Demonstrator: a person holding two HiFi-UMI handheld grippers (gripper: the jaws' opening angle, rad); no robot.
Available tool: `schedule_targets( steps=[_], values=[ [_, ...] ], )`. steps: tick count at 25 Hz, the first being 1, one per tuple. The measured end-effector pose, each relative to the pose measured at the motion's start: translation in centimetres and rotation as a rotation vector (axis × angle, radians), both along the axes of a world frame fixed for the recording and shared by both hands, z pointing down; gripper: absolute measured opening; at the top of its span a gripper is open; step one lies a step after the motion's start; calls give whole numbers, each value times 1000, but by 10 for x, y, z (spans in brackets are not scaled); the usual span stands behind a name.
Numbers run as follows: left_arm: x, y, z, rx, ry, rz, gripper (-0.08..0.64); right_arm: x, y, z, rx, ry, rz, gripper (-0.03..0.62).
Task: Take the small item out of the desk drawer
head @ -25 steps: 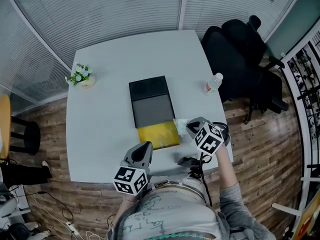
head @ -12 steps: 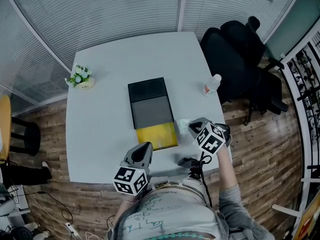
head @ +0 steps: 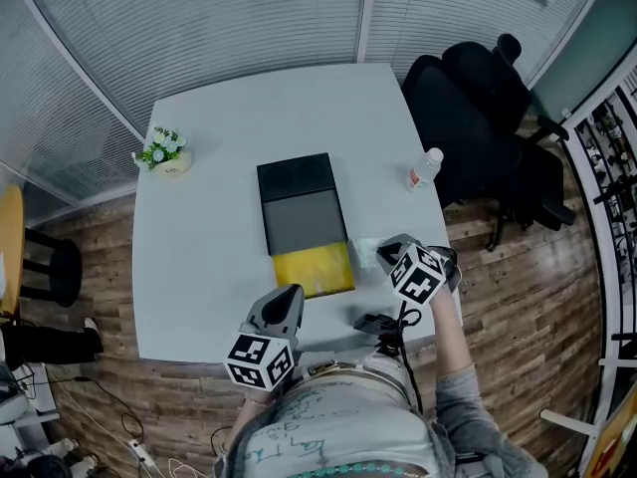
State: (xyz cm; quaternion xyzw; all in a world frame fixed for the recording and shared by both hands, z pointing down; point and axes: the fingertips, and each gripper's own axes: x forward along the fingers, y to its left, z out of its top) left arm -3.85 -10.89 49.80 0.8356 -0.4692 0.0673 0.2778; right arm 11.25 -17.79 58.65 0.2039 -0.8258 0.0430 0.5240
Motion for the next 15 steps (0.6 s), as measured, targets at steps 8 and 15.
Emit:
schedule_targets(
  steps=[8, 15],
  values=[
    [-1, 1, 2, -8, 6, -9, -3, 2, 0, 34, -58, 12, 7, 3],
    [0, 2, 2, -10, 6, -3, -3, 7, -1, 74, -107, 61, 20, 3]
  ],
)
